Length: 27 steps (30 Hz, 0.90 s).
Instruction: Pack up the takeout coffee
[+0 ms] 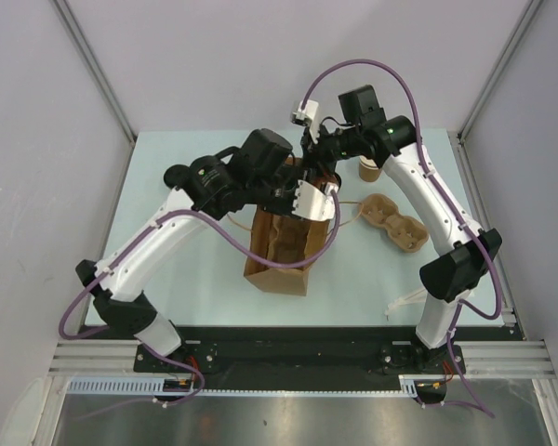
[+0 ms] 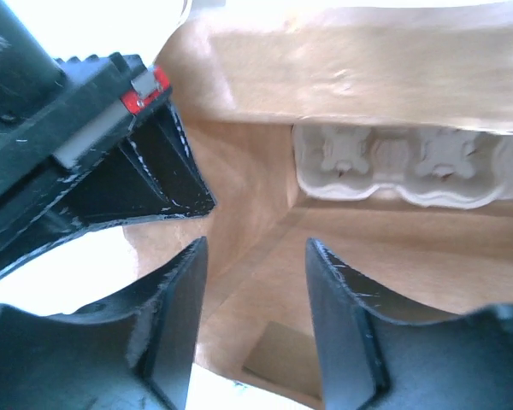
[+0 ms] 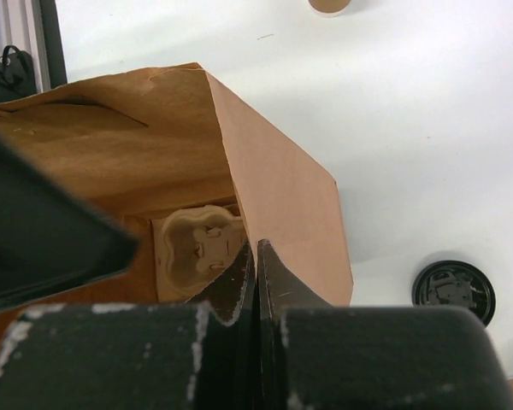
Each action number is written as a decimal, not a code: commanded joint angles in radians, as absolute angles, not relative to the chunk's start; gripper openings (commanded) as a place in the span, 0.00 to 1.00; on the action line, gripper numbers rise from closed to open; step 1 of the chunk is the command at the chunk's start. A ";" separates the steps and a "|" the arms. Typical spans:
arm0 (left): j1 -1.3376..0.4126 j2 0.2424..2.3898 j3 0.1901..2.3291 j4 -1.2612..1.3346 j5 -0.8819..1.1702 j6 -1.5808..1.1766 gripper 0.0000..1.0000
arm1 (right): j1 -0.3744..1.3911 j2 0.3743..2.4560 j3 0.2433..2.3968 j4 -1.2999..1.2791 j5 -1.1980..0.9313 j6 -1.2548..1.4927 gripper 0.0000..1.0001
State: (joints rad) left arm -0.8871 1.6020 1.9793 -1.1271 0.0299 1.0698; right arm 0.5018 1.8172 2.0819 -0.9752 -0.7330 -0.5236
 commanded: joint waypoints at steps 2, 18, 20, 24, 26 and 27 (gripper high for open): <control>-0.914 1.470 2.019 -1.154 0.161 1.019 0.59 | 0.500 1.789 2.083 -0.994 -0.767 -0.522 0.00; -0.577 1.457 2.316 -1.175 0.472 0.516 0.76 | 0.520 1.704 1.985 -0.965 -0.738 -0.497 0.00; -0.386 1.492 2.303 -1.177 0.515 0.457 0.81 | 0.523 1.678 1.951 -0.944 -0.726 -0.488 0.00; -0.111 1.568 2.174 -1.172 0.581 0.399 1.00 | 0.526 1.655 1.927 -0.927 -0.695 -0.476 0.00; -0.003 1.603 2.090 -1.123 0.560 0.368 1.00 | 0.529 1.661 1.931 -0.928 -0.692 -0.468 0.00; 0.055 1.647 2.073 -1.106 0.554 0.332 1.00 | 0.529 1.663 1.933 -0.930 -0.690 -0.466 0.00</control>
